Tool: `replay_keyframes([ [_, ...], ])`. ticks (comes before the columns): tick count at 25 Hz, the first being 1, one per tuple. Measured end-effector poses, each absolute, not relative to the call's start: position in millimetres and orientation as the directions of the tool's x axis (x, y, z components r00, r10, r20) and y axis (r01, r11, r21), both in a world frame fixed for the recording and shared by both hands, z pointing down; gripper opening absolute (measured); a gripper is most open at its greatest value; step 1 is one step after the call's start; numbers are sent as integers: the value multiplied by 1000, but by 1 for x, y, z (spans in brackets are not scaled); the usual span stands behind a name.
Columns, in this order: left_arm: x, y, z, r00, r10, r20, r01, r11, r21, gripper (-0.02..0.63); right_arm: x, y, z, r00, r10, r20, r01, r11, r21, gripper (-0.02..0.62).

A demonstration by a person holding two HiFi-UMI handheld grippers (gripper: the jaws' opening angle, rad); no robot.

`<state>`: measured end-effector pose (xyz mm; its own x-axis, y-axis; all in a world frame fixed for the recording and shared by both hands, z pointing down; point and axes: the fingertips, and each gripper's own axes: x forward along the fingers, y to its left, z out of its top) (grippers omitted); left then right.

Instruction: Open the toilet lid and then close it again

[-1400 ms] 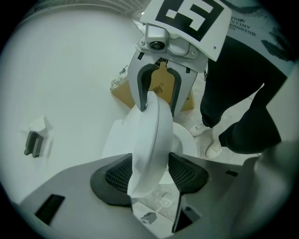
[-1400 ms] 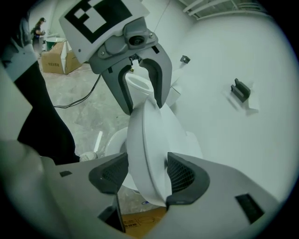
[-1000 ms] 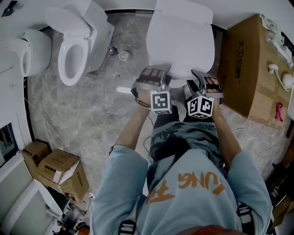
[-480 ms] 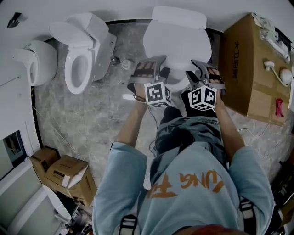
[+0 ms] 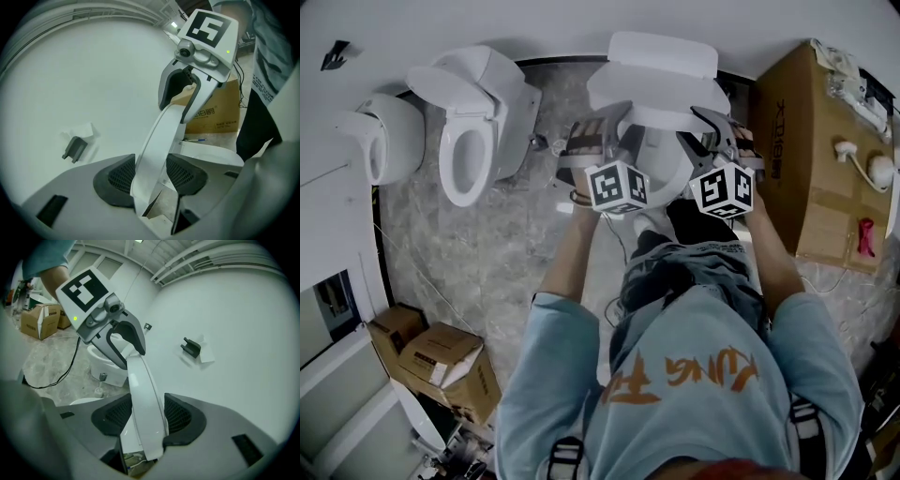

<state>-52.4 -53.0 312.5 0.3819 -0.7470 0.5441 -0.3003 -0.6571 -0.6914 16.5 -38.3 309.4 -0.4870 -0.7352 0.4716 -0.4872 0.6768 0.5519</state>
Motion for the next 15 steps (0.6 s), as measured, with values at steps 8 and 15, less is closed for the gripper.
replay_keyframes([
  [8,-34,-132,278,344,-794,501,-337,-602,-724,202,34,-107,269,-521,-763,382,-562,643,520,229],
  [15,-16,-198,255,344,-806,482,-362,-588,-724,164,54,-174,244,-504,-804,316,-622,591,513,216],
])
